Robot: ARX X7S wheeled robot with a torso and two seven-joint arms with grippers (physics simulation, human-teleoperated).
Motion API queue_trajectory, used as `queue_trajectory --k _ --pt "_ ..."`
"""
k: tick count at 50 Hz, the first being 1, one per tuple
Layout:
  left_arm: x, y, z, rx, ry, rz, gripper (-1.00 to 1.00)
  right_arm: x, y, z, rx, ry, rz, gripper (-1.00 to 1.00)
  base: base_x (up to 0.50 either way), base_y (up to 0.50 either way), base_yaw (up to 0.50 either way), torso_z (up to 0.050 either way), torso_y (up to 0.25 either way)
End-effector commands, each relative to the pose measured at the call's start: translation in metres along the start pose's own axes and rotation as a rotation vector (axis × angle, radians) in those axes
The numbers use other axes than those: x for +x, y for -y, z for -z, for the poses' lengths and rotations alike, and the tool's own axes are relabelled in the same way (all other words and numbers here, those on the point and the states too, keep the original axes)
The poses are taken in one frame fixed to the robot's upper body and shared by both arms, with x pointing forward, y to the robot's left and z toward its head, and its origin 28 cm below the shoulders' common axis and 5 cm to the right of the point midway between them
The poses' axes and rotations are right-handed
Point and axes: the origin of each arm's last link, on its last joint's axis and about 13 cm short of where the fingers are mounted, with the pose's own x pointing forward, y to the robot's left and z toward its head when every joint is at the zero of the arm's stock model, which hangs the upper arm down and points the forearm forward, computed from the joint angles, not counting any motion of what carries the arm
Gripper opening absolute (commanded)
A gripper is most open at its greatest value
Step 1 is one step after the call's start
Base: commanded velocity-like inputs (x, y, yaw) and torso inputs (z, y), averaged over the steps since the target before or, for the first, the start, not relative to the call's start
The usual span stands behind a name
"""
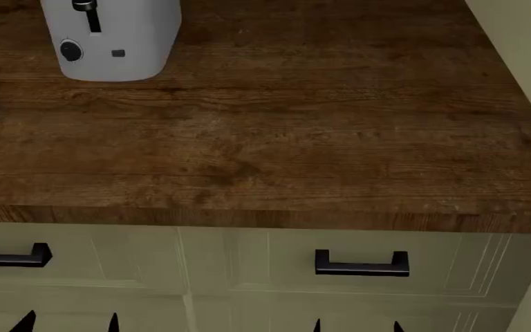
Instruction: Place the toasted item on a plate.
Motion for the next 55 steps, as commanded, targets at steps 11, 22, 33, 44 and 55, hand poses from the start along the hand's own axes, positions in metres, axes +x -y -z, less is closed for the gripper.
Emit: queue_trajectory --k 11,22,33,44,55 --pt "0.002 -0.001 0.001 0.019 -0.029 0.006 1.0 -0.001 -0.003 -0.003 0.001 0.005 0.007 1.0 0.0 0.0 0.0 0.018 0.0" --pt "0.005 -0.001 -0.003 0.035 -0.024 0.019 1.0 0.0 -0.003 -0.008 -0.006 0.025 -0.008 1.0 0.0 0.0 0.0 0.05 0.0" --pt "0.008 -0.002 -0.008 0.038 -0.023 0.018 1.0 0.0 -0.004 -0.012 -0.003 0.045 -0.014 1.0 0.0 0.0 0.0 0.05 0.0" --pt "0.009 -0.003 -0.014 0.051 -0.028 0.016 1.0 0.002 -0.004 -0.018 -0.007 0.045 -0.033 1.0 0.0 0.0 0.0 0.05 0.0" --pt "0.008 -0.006 -0.02 0.062 0.001 -0.007 1.0 0.001 -0.004 -0.018 -0.008 0.061 -0.036 1.0 0.11 0.33 0.0 0.009 0.0"
